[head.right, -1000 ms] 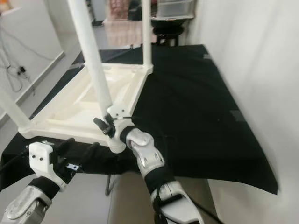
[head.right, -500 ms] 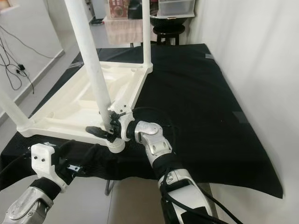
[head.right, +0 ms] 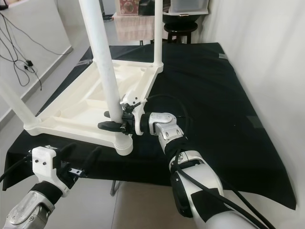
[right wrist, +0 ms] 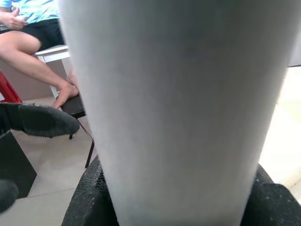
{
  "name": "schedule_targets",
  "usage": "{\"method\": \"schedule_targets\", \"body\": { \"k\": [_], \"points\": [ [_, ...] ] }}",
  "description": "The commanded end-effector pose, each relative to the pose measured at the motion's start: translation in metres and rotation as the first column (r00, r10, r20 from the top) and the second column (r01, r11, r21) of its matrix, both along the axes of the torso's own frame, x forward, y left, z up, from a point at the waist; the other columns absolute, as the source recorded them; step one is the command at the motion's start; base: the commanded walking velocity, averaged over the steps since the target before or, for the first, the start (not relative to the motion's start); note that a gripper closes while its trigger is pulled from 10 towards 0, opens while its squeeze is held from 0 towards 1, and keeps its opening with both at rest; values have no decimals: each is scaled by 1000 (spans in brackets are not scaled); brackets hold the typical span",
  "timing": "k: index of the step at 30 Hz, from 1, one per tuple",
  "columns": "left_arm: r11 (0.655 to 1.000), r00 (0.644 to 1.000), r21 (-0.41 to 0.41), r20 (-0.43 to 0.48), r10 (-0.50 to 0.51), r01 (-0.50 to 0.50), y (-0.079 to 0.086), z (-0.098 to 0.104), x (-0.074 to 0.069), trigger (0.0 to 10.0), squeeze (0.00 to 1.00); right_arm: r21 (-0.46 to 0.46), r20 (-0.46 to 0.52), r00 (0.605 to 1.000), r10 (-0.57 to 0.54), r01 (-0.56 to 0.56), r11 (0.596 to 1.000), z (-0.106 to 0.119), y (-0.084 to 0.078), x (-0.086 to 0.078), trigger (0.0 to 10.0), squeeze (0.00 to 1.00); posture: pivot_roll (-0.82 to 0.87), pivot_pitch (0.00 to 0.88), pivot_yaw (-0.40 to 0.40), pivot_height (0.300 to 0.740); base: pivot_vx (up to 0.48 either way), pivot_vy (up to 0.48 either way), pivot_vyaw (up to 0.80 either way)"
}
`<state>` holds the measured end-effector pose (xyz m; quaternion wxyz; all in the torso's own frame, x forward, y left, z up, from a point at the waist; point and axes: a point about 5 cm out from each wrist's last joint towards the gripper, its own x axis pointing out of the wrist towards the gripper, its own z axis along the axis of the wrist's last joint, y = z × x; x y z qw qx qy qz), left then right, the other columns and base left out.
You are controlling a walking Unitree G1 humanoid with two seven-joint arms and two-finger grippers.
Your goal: Building children table
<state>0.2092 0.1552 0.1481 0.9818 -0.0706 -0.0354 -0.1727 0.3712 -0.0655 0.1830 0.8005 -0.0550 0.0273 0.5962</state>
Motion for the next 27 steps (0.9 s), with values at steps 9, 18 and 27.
{"method": "schedule_targets", "body": {
  "k": [9, 18, 27],
  "points": [
    [1000, 1000, 5, -17, 0, 0, 7, 2, -4, 10000, 0, 27, -160, 749, -643, 654, 756, -56, 32, -57, 0, 0, 22, 107, 73, 740, 0, 0, 0],
    [1000, 1000, 6, -24, 13, -13, 9, -2, 0, 10000, 0, 1, 7, 832, -555, 555, 832, -47, 46, -25, 4510, 0, 34, 66, 70, 740, 0, 0, 0],
    [1000, 999, 10, -26, 27, -27, 12, -2, 2, 10000, 0, 26, 59, 773, -631, 631, 775, -22, 29, -15, 10000, 1000, 37, 56, 69, 740, 0, 0, 0]
  ]
}}
